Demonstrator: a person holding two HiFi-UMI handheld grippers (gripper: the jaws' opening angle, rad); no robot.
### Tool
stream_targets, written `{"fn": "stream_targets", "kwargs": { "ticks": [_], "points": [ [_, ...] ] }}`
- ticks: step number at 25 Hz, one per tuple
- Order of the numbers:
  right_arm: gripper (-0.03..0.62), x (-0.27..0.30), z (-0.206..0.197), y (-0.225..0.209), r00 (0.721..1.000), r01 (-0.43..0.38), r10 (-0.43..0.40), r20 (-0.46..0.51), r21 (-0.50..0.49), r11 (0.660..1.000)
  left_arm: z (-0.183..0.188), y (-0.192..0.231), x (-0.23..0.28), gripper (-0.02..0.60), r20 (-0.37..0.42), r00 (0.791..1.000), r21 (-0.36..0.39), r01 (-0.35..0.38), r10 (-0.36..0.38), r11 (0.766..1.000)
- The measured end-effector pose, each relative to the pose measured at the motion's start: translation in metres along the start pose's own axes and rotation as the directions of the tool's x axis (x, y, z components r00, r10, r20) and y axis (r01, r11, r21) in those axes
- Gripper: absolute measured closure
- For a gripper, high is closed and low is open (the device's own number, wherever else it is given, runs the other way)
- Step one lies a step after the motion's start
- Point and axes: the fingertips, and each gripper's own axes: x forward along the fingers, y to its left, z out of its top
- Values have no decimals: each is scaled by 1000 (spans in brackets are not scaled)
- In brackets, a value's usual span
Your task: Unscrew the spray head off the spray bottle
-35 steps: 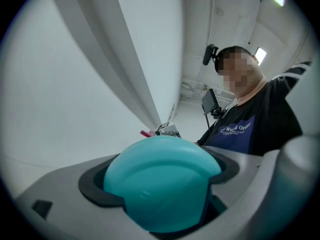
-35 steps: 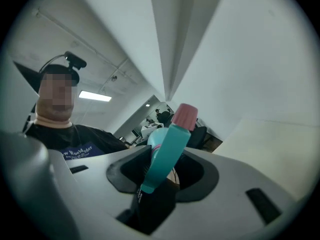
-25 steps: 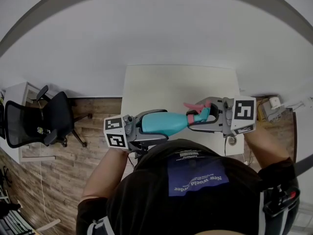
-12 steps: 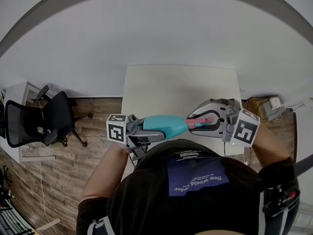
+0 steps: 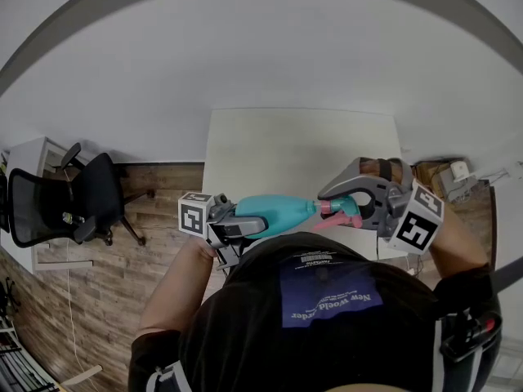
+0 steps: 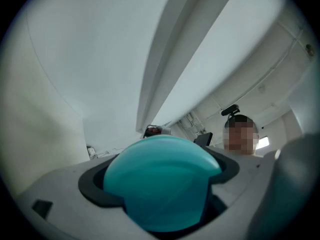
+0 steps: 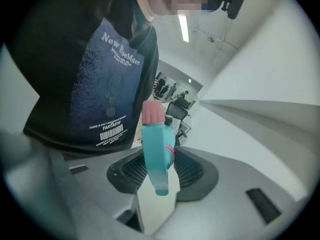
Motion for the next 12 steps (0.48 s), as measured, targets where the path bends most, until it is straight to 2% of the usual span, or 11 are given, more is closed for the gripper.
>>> {"fn": "stream_targets", "kwargs": {
  "ticks": [12],
  "points": [
    [457,-41,-25,-1,998,38,-47,44,198,980,13,1,-2,92,45,998,84,-40,36,996]
  ]
}}
